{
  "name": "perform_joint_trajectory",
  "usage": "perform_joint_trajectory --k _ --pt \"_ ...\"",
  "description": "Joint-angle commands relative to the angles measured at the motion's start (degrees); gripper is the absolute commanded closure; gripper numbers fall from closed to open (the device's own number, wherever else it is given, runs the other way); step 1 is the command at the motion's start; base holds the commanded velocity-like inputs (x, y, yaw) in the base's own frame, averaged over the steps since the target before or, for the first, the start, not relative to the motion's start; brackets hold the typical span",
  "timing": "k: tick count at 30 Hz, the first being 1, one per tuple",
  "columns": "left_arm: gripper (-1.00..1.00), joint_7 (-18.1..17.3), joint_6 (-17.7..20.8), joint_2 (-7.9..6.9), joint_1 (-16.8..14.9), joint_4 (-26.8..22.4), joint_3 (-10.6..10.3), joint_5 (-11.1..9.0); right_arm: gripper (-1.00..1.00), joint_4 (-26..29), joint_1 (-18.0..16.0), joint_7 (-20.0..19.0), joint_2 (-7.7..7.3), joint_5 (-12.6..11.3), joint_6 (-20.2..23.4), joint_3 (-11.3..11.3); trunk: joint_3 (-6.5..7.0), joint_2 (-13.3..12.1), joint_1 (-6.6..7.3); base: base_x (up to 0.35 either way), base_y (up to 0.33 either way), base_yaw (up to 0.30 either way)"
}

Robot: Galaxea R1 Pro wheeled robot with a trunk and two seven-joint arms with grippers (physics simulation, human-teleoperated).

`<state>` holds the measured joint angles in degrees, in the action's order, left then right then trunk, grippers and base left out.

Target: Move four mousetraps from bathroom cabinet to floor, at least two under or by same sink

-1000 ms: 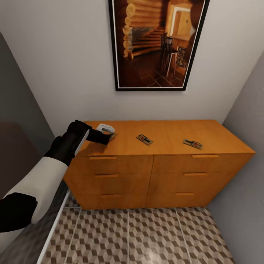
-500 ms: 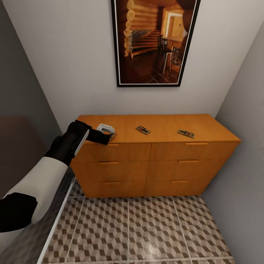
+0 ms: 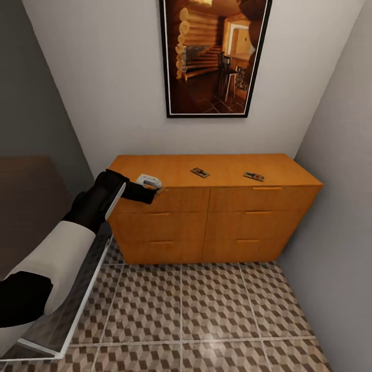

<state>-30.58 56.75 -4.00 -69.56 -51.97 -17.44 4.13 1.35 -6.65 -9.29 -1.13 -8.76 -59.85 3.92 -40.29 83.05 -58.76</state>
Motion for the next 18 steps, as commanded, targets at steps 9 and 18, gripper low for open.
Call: perform_joint_trajectory --k 9,18 --pt "1.0 -0.4 0.0 -0.05 0.0 0.0 -0.1 0.6 1.0 0.0 0.0 -0.5 -0.01 -0.7 -0.2 0.4 -0.05 0.0 0.04 -0.291 0.0 0.0" --pt "1.0 -0.4 0.0 -0.05 0.0 0.2 -0.1 0.6 1.0 0.0 0.0 -0.5 -0.01 -0.7 -0.2 0.4 -0.05 0.0 0.04 -0.198 0.0 0.0"
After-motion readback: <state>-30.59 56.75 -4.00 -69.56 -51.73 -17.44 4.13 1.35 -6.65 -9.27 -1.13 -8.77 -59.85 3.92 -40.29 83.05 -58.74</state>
